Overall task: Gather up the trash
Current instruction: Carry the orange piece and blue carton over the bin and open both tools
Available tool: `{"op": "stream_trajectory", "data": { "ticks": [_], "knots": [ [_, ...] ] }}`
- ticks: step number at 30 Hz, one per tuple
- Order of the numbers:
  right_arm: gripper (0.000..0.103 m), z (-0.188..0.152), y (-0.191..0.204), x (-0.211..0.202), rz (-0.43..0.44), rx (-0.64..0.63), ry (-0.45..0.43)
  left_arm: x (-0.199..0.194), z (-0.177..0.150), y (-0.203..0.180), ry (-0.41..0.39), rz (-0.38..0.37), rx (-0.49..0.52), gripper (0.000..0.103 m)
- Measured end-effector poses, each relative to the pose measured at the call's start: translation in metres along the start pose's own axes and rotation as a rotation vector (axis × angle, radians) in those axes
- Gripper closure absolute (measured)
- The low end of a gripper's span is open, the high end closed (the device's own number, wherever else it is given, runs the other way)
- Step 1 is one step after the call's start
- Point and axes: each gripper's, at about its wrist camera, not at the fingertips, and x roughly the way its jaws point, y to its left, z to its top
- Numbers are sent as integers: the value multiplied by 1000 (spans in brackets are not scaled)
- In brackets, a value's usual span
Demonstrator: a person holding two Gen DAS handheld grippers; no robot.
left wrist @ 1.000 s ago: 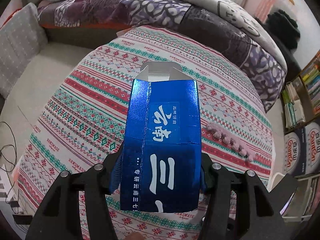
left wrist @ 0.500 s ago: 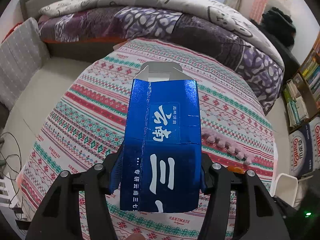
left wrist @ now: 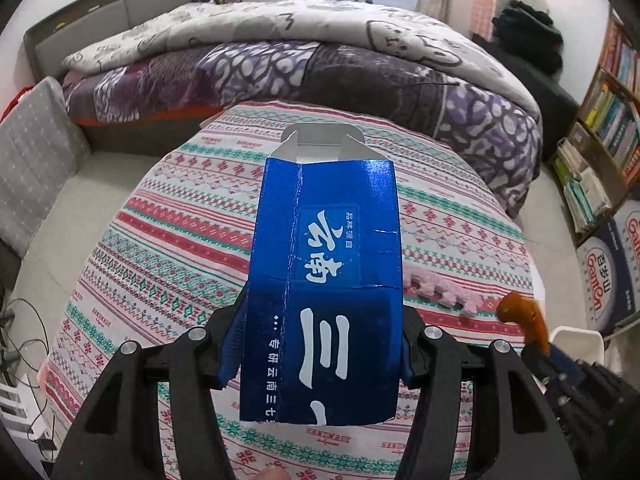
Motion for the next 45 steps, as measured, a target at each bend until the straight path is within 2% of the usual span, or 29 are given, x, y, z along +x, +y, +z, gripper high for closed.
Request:
{"op": "stream_trajectory", "data": {
  "ticks": [9, 19, 24, 33, 36, 37, 45],
  "knots": [
    [86, 2, -49, -29, -23, 125, -53, -11, -12, -40, -36, -34, 72, 46],
    [86, -10, -117, -62, -93, 279, -97, -28, -26, -80, -79, -89, 128, 46],
    [86, -21, -153, -80, -140, 353, -114, -36, -35, -103, -86, -126, 160, 46],
    [83, -35, -189, -94, -175, 445, -130, -42, -56, -152, -63, -209, 226, 46],
    [62, -40, -200, -102, -190, 487, -149, -42, -68, -170, -43, -250, 258, 46],
    [59, -41, -205, -105, -195, 501, -157, -42, -72, -175, -37, -262, 265, 46],
    [44, -50, -230, -115, -204, 581, -180, -47, -108, -230, 6, -372, 393, 46]
  ]
}}
